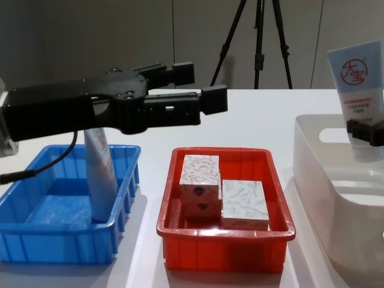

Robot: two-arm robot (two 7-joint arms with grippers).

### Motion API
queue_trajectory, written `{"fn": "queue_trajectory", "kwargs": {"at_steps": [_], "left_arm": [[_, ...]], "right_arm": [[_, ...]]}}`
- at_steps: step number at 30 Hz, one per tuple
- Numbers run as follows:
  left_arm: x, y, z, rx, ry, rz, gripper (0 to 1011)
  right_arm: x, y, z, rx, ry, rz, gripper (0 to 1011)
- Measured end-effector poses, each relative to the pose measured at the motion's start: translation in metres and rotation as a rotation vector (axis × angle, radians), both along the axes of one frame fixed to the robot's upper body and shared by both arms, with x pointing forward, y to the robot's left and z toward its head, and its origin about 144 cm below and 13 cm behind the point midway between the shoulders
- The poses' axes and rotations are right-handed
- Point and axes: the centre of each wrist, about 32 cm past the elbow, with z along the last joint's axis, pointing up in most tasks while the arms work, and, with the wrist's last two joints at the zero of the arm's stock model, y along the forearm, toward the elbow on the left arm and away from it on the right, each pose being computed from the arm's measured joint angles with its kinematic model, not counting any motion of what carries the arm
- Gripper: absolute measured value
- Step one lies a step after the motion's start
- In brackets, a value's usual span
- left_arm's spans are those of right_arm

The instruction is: Bimanual collaborative sorting of washing and personal care products

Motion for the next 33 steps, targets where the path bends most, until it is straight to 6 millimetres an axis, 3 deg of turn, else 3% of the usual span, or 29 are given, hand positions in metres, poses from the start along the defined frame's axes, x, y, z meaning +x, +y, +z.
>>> {"fn": "queue_trajectory", "kwargs": {"at_steps": [33], "left_arm": [[0.000,0.000,0.000,0.000,0.000,0.000,1001]], "right_arm": [[0.007,0.011,0.008,-0.018,0.090,-0.118,484]]}}
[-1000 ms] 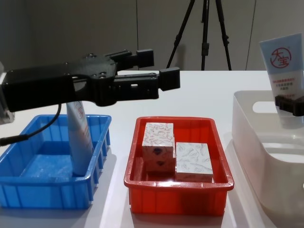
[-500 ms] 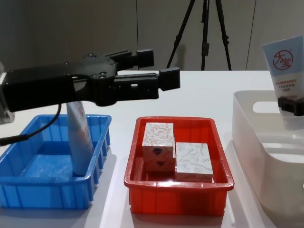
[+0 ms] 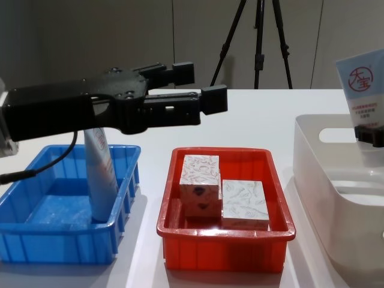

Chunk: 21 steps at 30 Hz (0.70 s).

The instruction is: Bimanual collaborative sorting of washing and personal care products

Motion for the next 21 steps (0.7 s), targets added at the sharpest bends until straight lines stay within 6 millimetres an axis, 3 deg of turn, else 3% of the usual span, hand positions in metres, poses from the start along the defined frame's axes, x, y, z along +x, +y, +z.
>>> {"fn": "queue_trajectory", "kwargs": {"at_steps": [21], "left_arm": [[0.000,0.000,0.000,0.000,0.000,0.000,1002]], "right_arm": [[0.012,0.008,-0.001,-0.003,0.059,-0.043,484]]}}
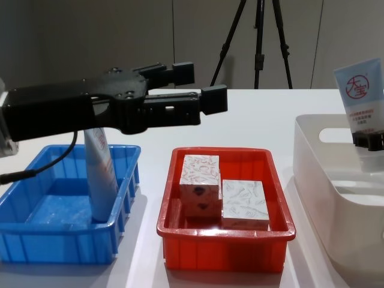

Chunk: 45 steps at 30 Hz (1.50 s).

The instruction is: Bimanual collaborative sorting of washing and personal care products

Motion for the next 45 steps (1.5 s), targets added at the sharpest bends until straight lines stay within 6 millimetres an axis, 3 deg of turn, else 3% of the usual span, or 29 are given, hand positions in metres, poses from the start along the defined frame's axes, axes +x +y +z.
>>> {"fn": "queue_trajectory", "kwargs": {"at_steps": [45], "left_arm": [[0.0000,0.0000,0.0000,0.000,0.000,0.000,1001]], "right_arm": [[0.0043,0.0087,-0.0068,0.034,0.102,-0.069,484]]}}
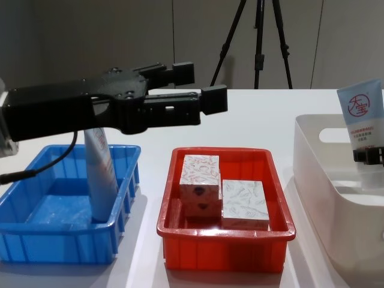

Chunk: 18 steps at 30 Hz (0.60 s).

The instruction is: Bimanual collaborative sorting of washing and personal care products

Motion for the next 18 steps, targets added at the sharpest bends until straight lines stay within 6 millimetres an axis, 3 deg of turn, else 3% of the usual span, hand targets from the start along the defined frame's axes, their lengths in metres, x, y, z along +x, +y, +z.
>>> {"fn": "queue_trajectory", "kwargs": {"at_steps": [18], "left_arm": [[0.0000,0.0000,0.0000,0.000,0.000,0.000,1002]], "right_arm": [[0.0011,-0.0009,-0.0035,0.001,0.013,-0.009,484]]}}
